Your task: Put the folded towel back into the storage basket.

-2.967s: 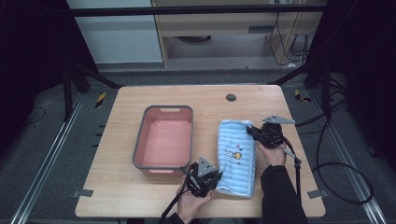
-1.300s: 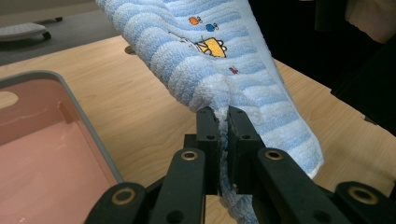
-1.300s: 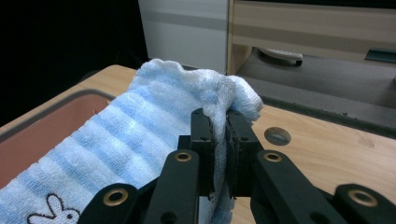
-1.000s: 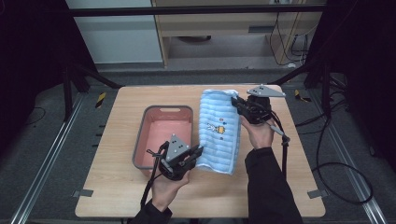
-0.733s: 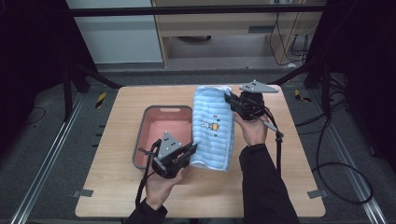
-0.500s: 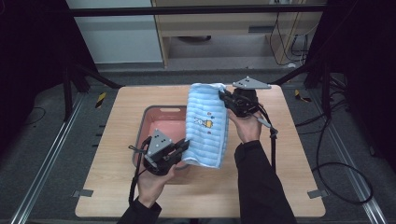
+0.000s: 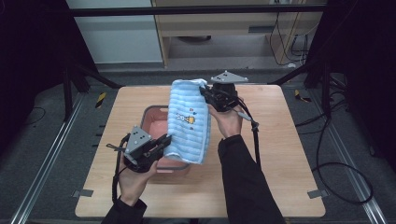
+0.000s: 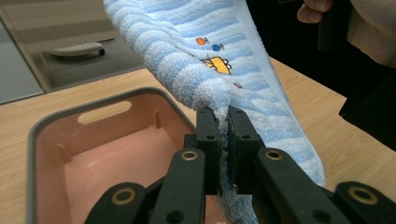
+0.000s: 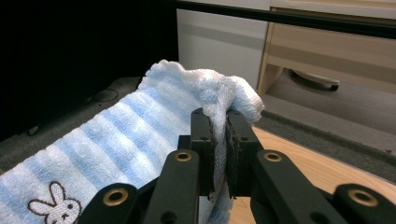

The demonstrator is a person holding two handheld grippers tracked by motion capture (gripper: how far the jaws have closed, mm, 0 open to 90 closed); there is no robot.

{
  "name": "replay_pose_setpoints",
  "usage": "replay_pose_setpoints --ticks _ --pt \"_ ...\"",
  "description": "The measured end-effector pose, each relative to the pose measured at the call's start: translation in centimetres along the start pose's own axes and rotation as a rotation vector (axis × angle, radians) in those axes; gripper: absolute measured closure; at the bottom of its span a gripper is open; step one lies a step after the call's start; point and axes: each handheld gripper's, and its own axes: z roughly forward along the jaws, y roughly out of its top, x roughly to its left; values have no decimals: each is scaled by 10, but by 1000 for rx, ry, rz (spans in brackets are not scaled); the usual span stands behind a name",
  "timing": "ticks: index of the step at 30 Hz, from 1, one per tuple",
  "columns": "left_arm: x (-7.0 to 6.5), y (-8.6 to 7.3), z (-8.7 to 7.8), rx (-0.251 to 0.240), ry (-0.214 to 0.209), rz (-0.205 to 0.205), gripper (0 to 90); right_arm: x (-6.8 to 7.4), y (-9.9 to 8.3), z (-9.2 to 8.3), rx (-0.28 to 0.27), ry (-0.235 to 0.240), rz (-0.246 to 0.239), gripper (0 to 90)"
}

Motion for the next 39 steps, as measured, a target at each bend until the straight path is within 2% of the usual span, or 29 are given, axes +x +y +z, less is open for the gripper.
replay_pose_setpoints --ticks 24,33,39 --pt "38 -11 -9 18 61 -37 848 22 1 44 -9 41 7 836" --pt "45 -17 -8 33 78 -48 848 28 -3 57 13 48 1 836" --pt "49 -24 -2 61 88 -53 848 31 -8 68 23 58 -1 836"
